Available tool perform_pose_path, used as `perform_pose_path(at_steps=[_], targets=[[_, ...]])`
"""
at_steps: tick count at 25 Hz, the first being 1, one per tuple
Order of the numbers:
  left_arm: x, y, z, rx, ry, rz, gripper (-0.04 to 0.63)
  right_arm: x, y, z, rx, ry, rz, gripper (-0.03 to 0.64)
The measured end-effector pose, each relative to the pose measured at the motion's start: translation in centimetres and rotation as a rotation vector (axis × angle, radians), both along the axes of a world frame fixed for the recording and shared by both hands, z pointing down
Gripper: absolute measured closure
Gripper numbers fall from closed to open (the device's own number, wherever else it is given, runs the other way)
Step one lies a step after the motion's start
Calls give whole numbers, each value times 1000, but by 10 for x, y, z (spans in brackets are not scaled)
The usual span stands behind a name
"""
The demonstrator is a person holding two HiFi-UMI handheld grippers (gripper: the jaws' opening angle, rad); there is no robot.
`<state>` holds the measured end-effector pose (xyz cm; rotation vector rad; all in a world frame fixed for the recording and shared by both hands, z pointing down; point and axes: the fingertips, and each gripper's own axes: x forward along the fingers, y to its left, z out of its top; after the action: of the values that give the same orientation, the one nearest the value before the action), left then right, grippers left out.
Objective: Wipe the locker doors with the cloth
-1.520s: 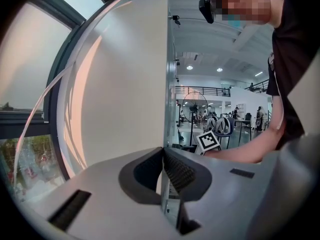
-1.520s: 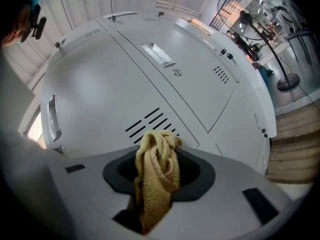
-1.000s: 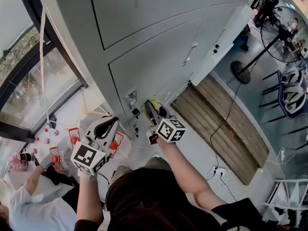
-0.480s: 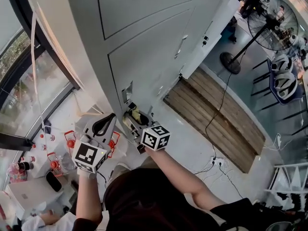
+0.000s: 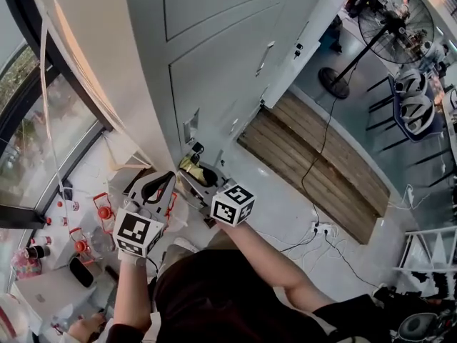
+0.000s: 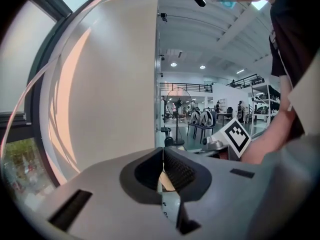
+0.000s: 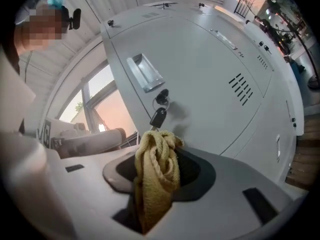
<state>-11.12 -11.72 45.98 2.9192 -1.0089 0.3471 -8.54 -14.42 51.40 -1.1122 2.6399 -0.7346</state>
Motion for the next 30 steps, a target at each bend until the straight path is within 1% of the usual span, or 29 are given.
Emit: perform_pose_path(at_steps=[2, 5, 11, 14, 17, 22, 26, 30], targets=[[1, 2, 3, -2, 8, 19, 584, -3, 6, -7, 24, 27, -13, 468], [4, 7, 11, -28, 26, 43, 586, 1, 16, -15, 48, 71, -14, 465], [24, 16, 20, -53, 41, 118, 584, 30, 42, -27, 62, 160, 3, 465], [39, 20, 20, -52, 55, 159, 585, 54, 52, -33, 61, 181, 42, 465], [55, 23, 19, -54, 64, 200, 584, 76, 63, -36, 60, 228, 72, 465], [77, 25, 13, -37, 74, 249, 586, 114, 78, -37, 31, 275, 124, 463], [91, 27, 1, -57, 91, 257, 584, 143, 91, -46, 45, 313, 192, 463], [105, 30, -5, -46, 96, 267, 584, 167, 100, -53, 66, 363, 252, 463]])
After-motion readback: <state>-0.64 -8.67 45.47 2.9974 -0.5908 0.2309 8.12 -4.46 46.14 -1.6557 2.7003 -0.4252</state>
